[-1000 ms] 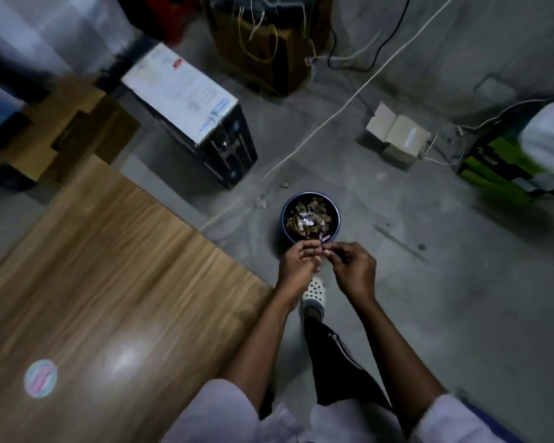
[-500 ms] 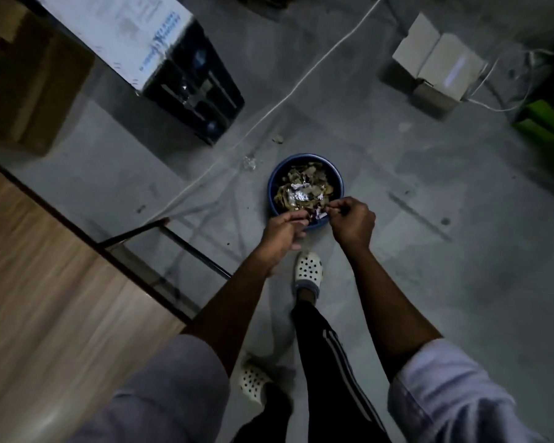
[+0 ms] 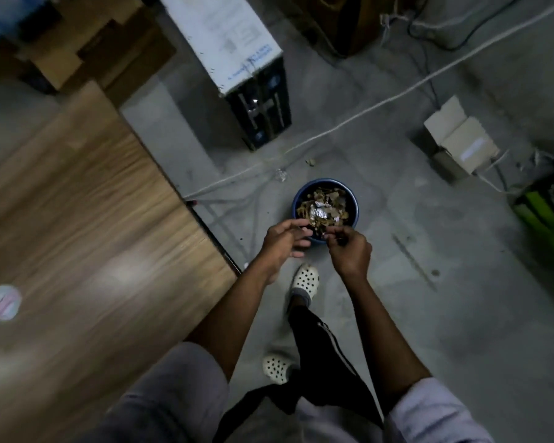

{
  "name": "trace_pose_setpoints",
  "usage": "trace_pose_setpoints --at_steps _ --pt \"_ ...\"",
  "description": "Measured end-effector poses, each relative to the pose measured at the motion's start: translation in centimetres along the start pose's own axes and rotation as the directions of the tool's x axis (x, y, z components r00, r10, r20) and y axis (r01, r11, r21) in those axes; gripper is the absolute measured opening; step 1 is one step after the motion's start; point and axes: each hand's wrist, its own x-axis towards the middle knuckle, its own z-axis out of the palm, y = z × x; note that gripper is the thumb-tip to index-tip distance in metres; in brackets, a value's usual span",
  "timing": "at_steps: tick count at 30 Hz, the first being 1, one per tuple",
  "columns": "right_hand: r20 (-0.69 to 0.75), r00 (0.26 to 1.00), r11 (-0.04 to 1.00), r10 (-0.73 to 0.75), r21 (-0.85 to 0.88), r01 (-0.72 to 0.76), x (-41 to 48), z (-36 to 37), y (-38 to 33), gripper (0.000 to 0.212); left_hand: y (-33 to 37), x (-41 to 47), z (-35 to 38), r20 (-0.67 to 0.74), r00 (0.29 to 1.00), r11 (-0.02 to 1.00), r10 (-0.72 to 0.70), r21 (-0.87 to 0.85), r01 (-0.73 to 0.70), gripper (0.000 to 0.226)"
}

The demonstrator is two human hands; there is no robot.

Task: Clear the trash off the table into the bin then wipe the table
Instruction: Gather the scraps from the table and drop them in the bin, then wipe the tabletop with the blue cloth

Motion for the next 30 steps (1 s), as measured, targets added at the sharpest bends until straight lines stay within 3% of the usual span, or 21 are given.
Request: trace_pose_setpoints --at_steps 5,8,12,18,24,30 --pt "0.148 0.948 0.958 -0.283 0.085 0.272 -7.7 0.6 -8.0 0.014 -1.2 -8.5 -5.4 -0.172 0.972 0.962 0.162 -0.193 -0.195 0.019" --pt "0.267 0.861 0.901 -0.434 0.116 0.418 -13.3 2.2 -11.9 0.015 -3.9 -14.5 -9.1 -0.386 0.9 0.912 0.203 -0.259 -0.317 0.023" --pt "0.396 0.717 0.81 -0.574 0.144 0.569 -22.2 4.6 -14.8 0.021 -9.3 -21.8 -13.0 -0.594 0.794 0.862 0.13 -0.327 -0.386 0.021" --pt "0.592 0.502 0.742 -0.63 0.27 0.613 -35.3 9.0 -14.7 0.02 -17.8 -32.9 -18.1 -0.736 0.667 0.68 0.114 -0.431 -0.593 0.02" --pt "0.703 0.268 0.671 -0.659 0.387 0.633 -45.4 12.8 -15.6 0.004 -27.0 -42.4 -23.4 -0.866 0.492 0.475 -0.095 -0.473 -0.742 0.022" --pt "0.811 0.088 0.698 -0.579 0.437 0.567 -53.3 17.2 -16.6 0.006 -32.1 -47.3 -28.1 -0.899 0.386 0.39 -0.208 -0.438 -0.81 0.025"
